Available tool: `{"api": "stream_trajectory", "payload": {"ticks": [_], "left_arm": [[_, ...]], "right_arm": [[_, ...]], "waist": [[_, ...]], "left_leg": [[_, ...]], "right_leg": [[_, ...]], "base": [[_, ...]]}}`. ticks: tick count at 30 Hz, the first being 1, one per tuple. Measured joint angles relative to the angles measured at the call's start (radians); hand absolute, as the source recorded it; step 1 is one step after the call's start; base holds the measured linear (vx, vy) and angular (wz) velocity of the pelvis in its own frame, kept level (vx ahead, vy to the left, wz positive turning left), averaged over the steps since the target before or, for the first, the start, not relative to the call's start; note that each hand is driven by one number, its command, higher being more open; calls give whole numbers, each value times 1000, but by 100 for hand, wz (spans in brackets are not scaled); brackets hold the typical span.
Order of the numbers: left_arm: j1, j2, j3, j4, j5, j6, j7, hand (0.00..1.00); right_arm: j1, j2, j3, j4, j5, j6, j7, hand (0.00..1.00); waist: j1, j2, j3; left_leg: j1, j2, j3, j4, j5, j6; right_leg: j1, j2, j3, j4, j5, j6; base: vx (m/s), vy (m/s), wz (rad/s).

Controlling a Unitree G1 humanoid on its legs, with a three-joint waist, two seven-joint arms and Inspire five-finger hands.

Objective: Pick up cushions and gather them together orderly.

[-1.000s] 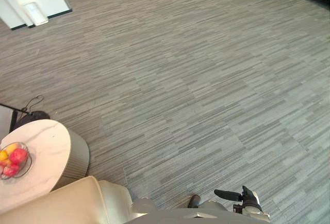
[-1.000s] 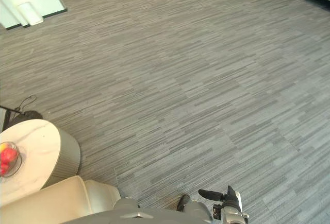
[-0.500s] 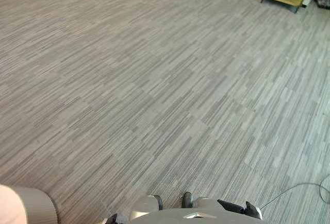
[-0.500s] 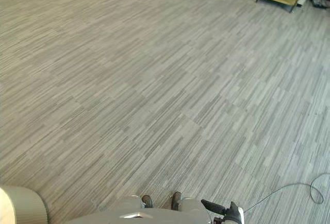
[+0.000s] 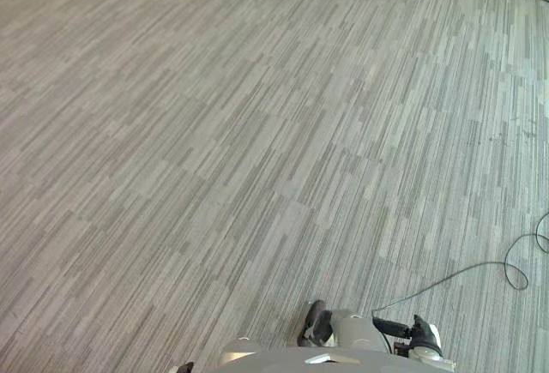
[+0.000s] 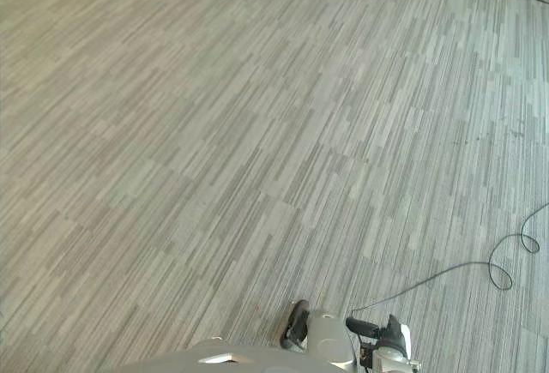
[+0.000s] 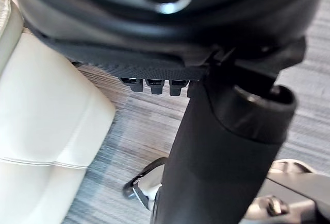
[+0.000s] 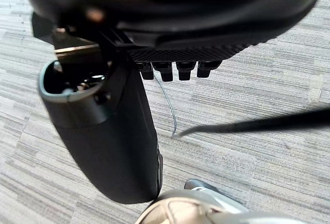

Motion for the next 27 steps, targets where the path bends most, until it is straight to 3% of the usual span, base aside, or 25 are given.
{"api": "stream_trajectory", "payload": {"ticks": [2,5,6,7,8,9,10,11,12,13,14,15,16,17,18,19,20,21,24,25,26,27], "left_arm": [[-25,3,11,-10,59,-1,-1,100],[-67,9,15,-11,118,0,-4,100],[-107,17,15,-15,192,-1,-9,100],[-113,18,15,-16,205,-1,-10,100],[-135,24,15,-17,235,-3,-12,100],[-149,33,14,-22,245,-11,-11,100],[-155,39,14,-29,246,-13,-11,100],[-169,52,14,-50,246,-14,-9,100],[-188,65,15,-95,246,-20,-1,100],[-205,67,15,-130,243,-36,11,100],[-221,65,14,-143,241,-42,16,100],[-248,50,11,-177,219,-50,25,100],[-253,47,8,-182,214,-56,26,100],[-256,45,-2,-195,205,-66,26,100],[-263,45,-18,-203,201,-67,28,100],[-274,44,-44,-203,193,-65,32,100],[-283,43,-75,-207,183,-64,38,100],[-283,40,-101,-214,183,-64,44,100],[-303,15,-120,-232,174,-63,49,100],[-318,13,-119,-234,167,-63,49,100],[-338,11,-121,-237,164,-63,48,100],[-351,-4,-128,-237,163,-61,49,100]], "right_arm": [[-9,1,6,6,2,-1,0,100],[-28,0,5,7,35,3,-1,100],[-55,-2,3,6,36,3,-5,100],[-59,-4,3,6,36,3,-6,100],[-74,-13,5,5,36,0,-6,100],[-86,-19,7,5,36,-2,-7,100],[-88,-20,7,5,36,-4,-8,100],[-91,-18,7,4,35,-10,-10,100],[-95,-18,6,-1,35,-14,-10,100],[-95,-22,6,-5,34,-14,-11,100],[-98,-24,6,-5,33,-14,-12,100],[-102,-27,0,-5,30,-13,-10,100],[-101,-25,-6,-5,28,-12,-8,100],[-101,-18,-12,-5,25,-11,-4,100],[-99,-14,-12,-5,24,-11,0,100],[-97,-13,-12,-2,18,-9,4,100],[-98,-10,-12,3,14,-9,10,100],[-98,-8,-11,2,14,-11,13,100],[-101,-9,-11,-27,26,-17,14,100],[-104,-9,-6,-57,27,-20,14,100],[-106,-12,12,-73,25,-21,15,100],[-116,-16,11,-72,24,-20,17,100]], "waist": [[4,-8,5],[11,-19,17],[14,-29,36],[15,-32,40],[20,-28,42],[23,-22,44],[26,-21,44],[34,-28,43],[34,-39,37],[30,-47,39],[29,-54,43],[29,-56,43],[28,-56,43],[20,-65,42],[12,-69,42],[10,-68,43],[1,-65,42],[-10,-62,42],[-44,-45,57],[-50,-48,59],[-55,-65,68],[-56,-46,80]], "left_leg": [[-101,-16,15,39,-36,8],[-183,-80,38,-188,-45,7],[-198,-167,30,-487,-11,-6],[-198,-183,27,-541,7,-8],[-202,-237,3,-750,84,-12],[-209,-253,-18,-838,129,-18],[-214,-257,-26,-845,151,-8],[-212,-270,-42,-833,218,14],[-224,-289,-57,-806,279,68],[-245,-291,-62,-738,284,91],[-254,-297,-58,-701,254,96],[-239,-303,-44,-636,177,94],[-225,-306,-40,-628,161,94],[-183,-317,-33,-625,134,106],[-139,-325,-33,-628,110,103],[-83,-326,-34,-640,80,92],[-12,-322,-42,-672,52,75],[52,-314,-45,-705,35,57],[141,-261,-46,-744,25,32],[153,-241,-42,-747,18,18],[173,-233,-43,-747,0,-22],[193,-207,-46,-759,-12,-53]], "right_leg": [[76,11,23,-62,4,7],[120,8,46,-100,6,11],[146,-12,58,-118,-1,25],[151,-16,60,-120,-4,30],[168,-19,73,-135,-13,45],[187,-12,89,-150,-22,61],[195,-10,96,-154,-26,68],[221,-17,112,-165,-36,84],[234,-36,115,-168,-51,109],[236,-58,123,-149,-65,133],[230,-77,130,-120,-73,147],[173,-138,158,81,-97,187],[148,-160,163,165,-98,190],[79,-218,168,392,-67,223],[21,-274,166,565,-38,221],[-21,-316,144,693,-53,195],[-57,-353,105,767,-82,146],[-104,-367,86,770,-102,119],[-266,-342,63,621,-112,99],[-319,-313,81,476,-79,123],[-327,-288,105,320,79,67],[-297,-255,82,306,63,52]], "base": [[193,-86,-37],[246,-38,-26],[188,20,-19],[308,77,-26],[234,73,-28],[397,106,-34],[341,64,-38],[486,66,-21],[513,47,-9],[595,75,7],[593,130,-3],[508,156,-9],[521,185,-16],[409,139,-9],[610,137,-13],[502,66,-14],[566,8,-17],[343,-55,-11],[420,-206,3],[434,-319,11],[451,-344,11],[515,-346,1]]}}
